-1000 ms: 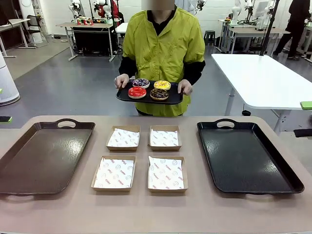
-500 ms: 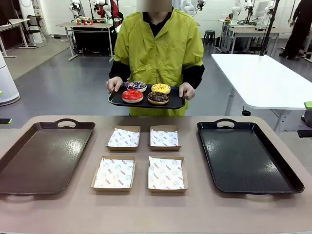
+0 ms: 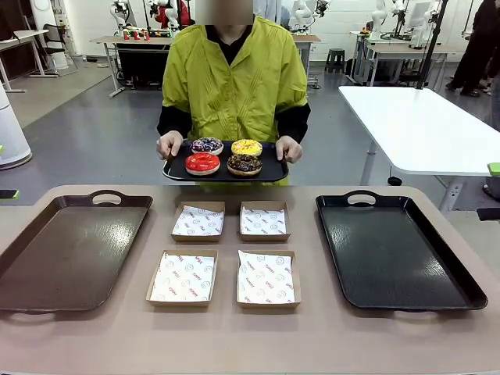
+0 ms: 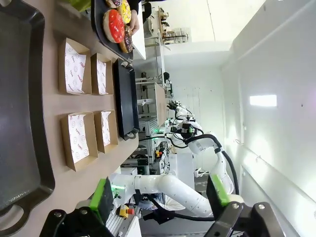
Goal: Individually package the donuts and arrange them on the tray.
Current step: Pick up one Paper togo box.
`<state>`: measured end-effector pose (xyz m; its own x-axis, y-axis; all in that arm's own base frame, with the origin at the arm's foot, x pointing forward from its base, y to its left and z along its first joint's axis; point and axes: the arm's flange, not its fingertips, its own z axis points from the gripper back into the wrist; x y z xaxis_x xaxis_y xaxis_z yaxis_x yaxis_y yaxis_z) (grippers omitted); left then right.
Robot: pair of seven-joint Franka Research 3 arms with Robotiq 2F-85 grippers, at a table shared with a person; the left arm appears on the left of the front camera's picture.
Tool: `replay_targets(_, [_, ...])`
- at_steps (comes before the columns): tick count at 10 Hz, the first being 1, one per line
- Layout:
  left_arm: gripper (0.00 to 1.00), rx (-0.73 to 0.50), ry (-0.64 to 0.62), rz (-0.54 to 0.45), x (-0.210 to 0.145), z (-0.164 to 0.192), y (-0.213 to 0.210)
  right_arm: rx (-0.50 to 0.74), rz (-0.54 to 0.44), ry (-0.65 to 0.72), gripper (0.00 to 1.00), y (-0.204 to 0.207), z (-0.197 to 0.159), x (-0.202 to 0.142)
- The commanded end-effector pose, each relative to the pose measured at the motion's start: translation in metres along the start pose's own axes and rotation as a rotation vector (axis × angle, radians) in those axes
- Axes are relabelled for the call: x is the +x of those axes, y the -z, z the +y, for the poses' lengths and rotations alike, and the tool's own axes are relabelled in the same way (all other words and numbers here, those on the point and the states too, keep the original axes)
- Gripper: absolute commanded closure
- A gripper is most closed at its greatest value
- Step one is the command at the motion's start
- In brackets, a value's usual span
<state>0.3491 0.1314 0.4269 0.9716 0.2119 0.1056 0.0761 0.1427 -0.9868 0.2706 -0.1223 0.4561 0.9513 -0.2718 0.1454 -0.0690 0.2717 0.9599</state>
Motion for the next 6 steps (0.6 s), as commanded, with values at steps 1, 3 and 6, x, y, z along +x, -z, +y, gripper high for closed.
replay_targets(1, [0.00,-0.022,0.006,-0.010,0.0003,-0.0027,-0.0019,0.017,-0.005,-0.005,0.00,-0.0008,-0.0004,0.0010])
replay_targets(3, [0.00,-0.022,0.006,-0.010,0.0003,-0.0027,-0.0019,0.017,-0.005,-0.005,0.00,-0.0008,-0.0004,0.0010])
replay_targets(6, [0.00,-0.022,0.006,-0.010,0.0003,-0.0027,-0.0019,0.017,-0.005,-0.005,0.00,-0.0008,-0.0004,0.0010])
